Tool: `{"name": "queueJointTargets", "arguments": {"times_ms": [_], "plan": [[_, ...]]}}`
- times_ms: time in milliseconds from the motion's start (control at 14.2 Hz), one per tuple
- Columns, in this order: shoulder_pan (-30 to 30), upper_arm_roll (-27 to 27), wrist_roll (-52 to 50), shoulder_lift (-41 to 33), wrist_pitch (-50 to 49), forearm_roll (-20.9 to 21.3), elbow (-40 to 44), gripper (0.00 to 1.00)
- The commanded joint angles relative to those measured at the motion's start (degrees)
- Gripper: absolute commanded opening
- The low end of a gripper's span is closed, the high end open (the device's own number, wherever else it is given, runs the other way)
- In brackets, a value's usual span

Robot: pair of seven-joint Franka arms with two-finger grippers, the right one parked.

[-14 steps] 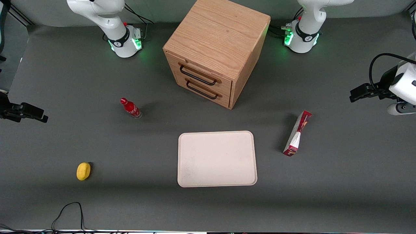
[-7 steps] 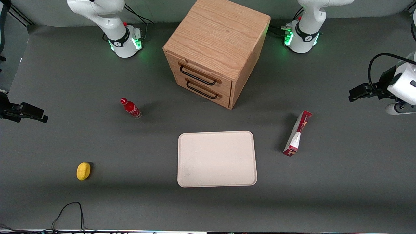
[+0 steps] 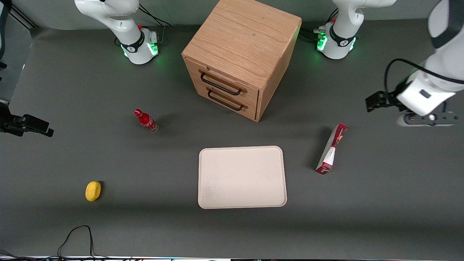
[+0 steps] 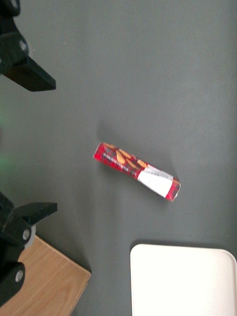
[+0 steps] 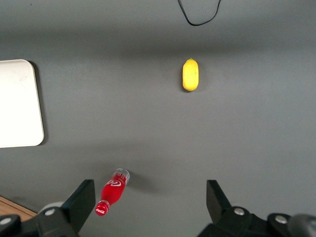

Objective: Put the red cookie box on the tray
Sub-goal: 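Move the open left gripper down over the red-and-white cookie box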

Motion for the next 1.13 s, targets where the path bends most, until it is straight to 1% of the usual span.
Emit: {"name": "queueJointTargets", "arguments": {"times_ms": [0,283,353,495,777,1060], "plan": [[-5.2,0.7,-5.9,-0.7,1.8,0.3,-2.0,1.00],[-6.6,0.6,-3.9,-1.0,1.0,0.3,-2.9,1.00],[-6.6,0.7,-0.1,-1.0,1.4,0.6,-2.9,1.00],[-6.3,0.8,10.7,-1.0,1.8,0.7,-2.7,1.00],[-6.2,0.7,23.1,-0.9,3.3,2.5,-2.8,1.00],[-6.0,0.7,27.8,-0.8,5.4,1.9,-4.1,1.00]]}}
